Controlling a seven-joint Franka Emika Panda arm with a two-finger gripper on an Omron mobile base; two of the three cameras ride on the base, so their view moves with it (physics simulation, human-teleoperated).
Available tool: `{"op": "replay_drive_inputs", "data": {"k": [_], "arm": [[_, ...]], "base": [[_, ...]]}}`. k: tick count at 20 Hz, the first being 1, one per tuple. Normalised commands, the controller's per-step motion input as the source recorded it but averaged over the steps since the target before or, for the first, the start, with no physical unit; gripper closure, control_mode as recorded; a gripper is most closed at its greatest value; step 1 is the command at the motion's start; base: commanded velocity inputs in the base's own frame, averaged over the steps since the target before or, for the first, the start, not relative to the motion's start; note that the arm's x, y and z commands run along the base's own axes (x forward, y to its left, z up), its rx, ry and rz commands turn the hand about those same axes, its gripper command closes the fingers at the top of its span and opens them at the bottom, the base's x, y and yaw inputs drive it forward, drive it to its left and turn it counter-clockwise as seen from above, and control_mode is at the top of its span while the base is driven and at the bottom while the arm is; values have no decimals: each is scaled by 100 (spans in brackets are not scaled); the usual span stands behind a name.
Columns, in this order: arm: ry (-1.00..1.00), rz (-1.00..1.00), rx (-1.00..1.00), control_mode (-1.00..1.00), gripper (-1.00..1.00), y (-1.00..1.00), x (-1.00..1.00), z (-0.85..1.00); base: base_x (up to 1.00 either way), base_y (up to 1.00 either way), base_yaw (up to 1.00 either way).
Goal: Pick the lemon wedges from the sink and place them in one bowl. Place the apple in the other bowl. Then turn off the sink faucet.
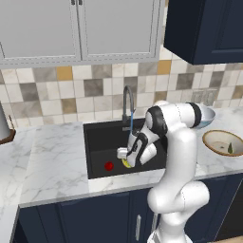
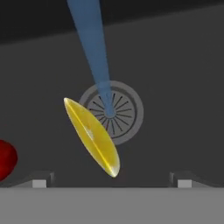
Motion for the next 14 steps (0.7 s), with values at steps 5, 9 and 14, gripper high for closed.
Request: {"op": "replay_drive_inputs", "data": {"k": [5,9,14], "arm": [[0,-5,0,-100,-100,16,24,-32],[0,-4,0,-100,-100,5,26,-30],[0,-2,0,-100,-100,0,21,-41]], "base": [[0,0,0],[0,0,0],[0,0,0]]}}
